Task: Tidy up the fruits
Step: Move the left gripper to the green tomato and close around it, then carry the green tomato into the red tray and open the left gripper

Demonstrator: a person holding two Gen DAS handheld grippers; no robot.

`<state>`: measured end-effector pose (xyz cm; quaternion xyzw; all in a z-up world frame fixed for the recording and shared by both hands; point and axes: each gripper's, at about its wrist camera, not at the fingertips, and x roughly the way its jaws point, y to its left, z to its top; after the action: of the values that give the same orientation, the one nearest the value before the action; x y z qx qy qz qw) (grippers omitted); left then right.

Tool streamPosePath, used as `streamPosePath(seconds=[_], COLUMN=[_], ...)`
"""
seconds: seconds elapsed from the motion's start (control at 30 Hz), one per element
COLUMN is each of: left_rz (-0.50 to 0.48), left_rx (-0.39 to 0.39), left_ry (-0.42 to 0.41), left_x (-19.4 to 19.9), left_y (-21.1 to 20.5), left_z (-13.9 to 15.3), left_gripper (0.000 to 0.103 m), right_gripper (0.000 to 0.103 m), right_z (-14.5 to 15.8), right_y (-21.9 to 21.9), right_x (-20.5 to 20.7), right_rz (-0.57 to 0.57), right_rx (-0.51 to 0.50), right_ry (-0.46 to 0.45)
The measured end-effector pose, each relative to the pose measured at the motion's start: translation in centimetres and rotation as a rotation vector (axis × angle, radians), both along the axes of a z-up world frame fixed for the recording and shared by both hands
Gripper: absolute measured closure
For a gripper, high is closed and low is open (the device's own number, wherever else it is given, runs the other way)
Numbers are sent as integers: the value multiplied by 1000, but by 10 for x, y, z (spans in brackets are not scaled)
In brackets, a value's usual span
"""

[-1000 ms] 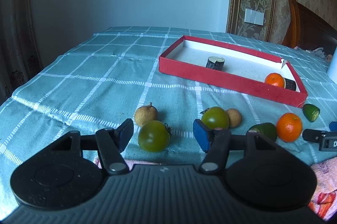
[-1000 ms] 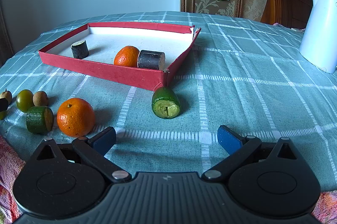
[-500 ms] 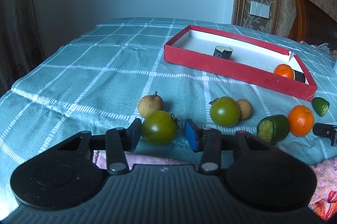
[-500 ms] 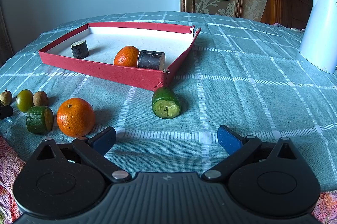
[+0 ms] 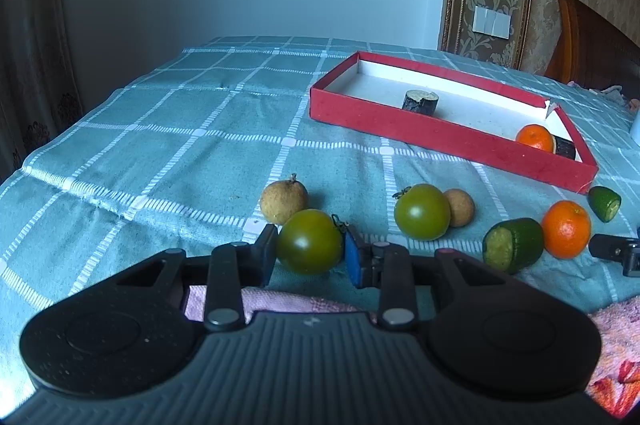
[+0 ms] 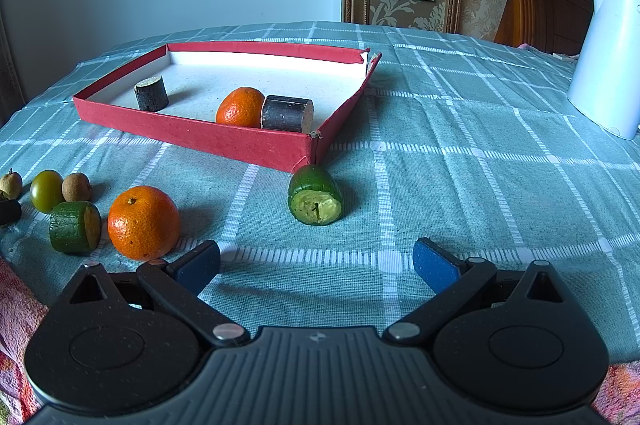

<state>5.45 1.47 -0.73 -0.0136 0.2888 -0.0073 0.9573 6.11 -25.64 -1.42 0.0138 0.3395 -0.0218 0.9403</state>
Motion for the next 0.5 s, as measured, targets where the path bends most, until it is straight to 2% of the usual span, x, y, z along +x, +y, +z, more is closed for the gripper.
streamPosePath(seconds=[0.27, 0.5], left_rz=[-35, -81], left_rx=[-11, 22], left_ry=[-62, -119], left_x=[-10, 15], left_y=[-5, -31], left_z=[23, 50], left_gripper=[71, 71], right_gripper=[0, 0], right_z=[0, 0], right_y=[0, 0], right_x=[0, 0], right_rz=[0, 0], right_rx=[0, 0], right_ry=[0, 0])
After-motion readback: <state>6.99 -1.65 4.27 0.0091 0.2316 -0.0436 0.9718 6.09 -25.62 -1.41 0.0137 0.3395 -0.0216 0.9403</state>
